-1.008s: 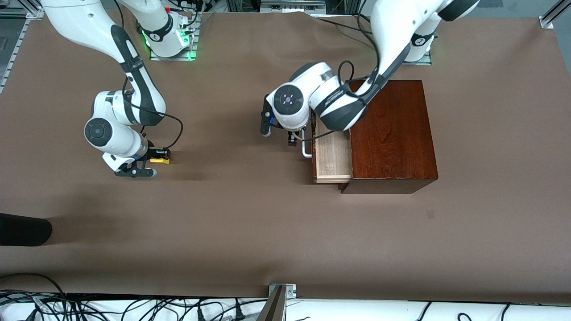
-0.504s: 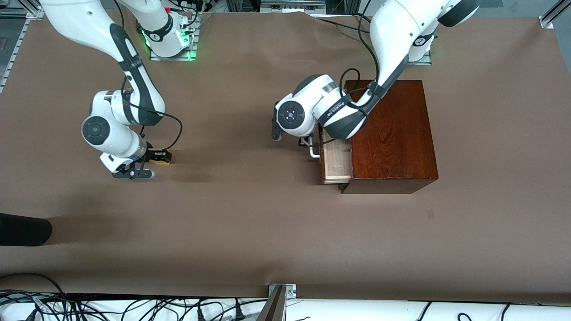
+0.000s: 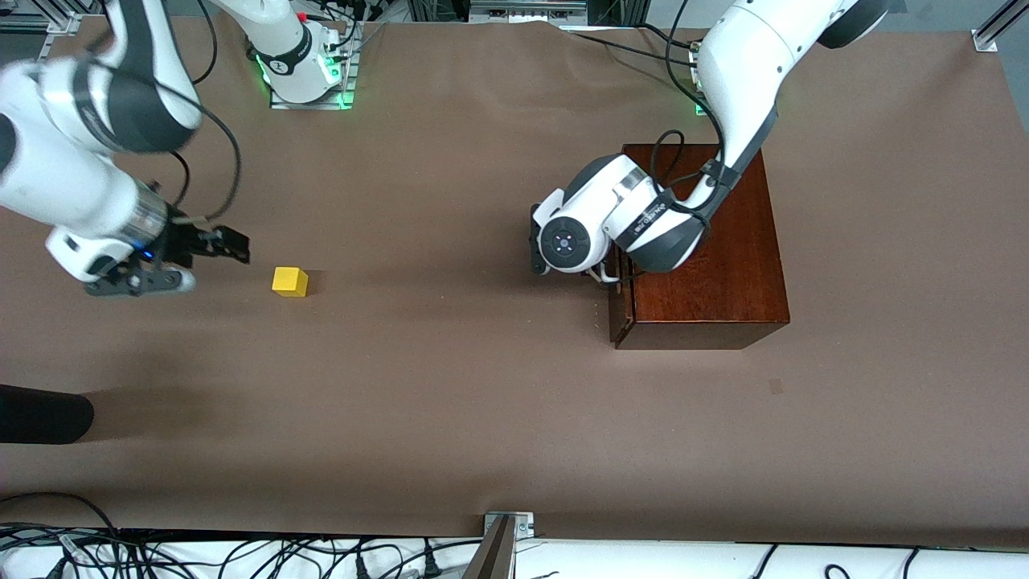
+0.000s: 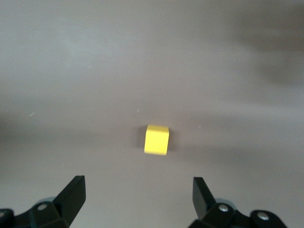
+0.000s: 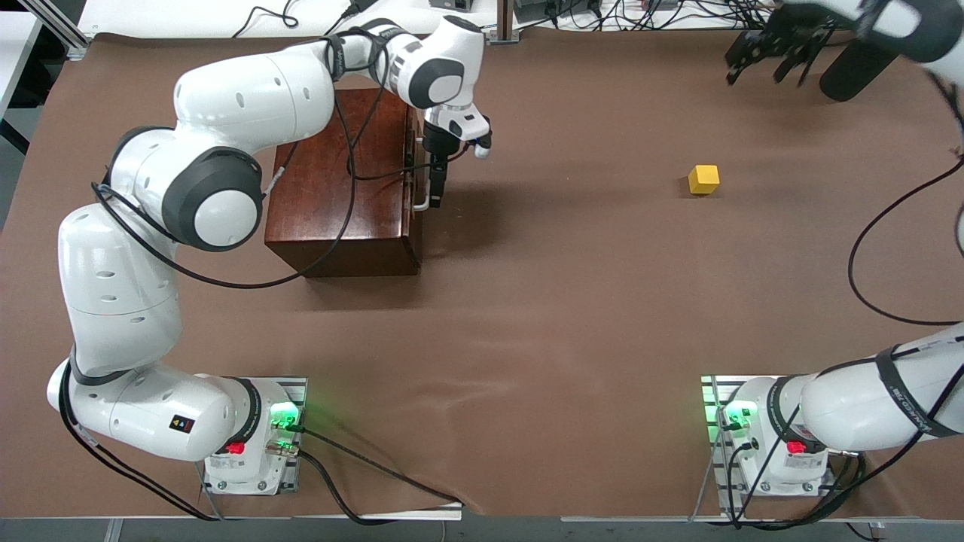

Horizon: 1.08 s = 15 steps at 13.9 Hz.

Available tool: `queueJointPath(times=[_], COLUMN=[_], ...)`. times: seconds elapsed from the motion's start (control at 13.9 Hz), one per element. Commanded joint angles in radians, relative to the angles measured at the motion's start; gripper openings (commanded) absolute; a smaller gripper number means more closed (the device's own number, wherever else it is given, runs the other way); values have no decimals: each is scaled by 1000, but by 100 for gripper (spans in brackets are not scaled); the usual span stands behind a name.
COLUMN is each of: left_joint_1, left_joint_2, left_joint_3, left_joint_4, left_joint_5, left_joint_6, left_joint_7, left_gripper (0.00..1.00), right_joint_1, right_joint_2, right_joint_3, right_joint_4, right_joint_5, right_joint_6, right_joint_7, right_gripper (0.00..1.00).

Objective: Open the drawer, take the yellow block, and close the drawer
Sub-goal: 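Set the cube down with the right gripper while the left gripper reaches the drawer, then push the drawer shut into the box with the left gripper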

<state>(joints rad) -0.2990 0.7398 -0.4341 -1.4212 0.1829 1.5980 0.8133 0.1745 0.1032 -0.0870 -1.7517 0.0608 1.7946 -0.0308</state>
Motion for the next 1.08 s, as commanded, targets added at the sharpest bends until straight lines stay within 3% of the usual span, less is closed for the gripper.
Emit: queueJointPath(times=[0.0,0.36,0.5,0.72,0.86,1.01], left_joint_1=[15,8,18,21,101,168], left_joint_2=[-42,-60,-112,-213,-284,-329], left_joint_3=[1,-24,-86,-78,-54,-49], left_joint_4=[-27,-13,-4,54,83,138], left_joint_5=[21,3,-20,-46,-27,77], left_joint_6=[-18,31,97,91,-5,-126], left_joint_7=[20,-29,-142,-325,-362,-367], left_gripper=[100,100,100,100,100,100], right_joint_1=[-82,-81,-84,-87,-79,-89], right_joint_2=[-65,-94,-85,-79,-54,-48], right_joint_3=[78,69,69,69,72,69], right_joint_4=[73,139,143,147,179,210], right_joint_5=[7,-9,-30,-53,-104,-113], right_joint_6=[-144,-244,-235,-233,-239,-245], right_joint_7=[-69,-74,-69,-61,-63,-64], right_gripper=[100,100,100,100,100,100])
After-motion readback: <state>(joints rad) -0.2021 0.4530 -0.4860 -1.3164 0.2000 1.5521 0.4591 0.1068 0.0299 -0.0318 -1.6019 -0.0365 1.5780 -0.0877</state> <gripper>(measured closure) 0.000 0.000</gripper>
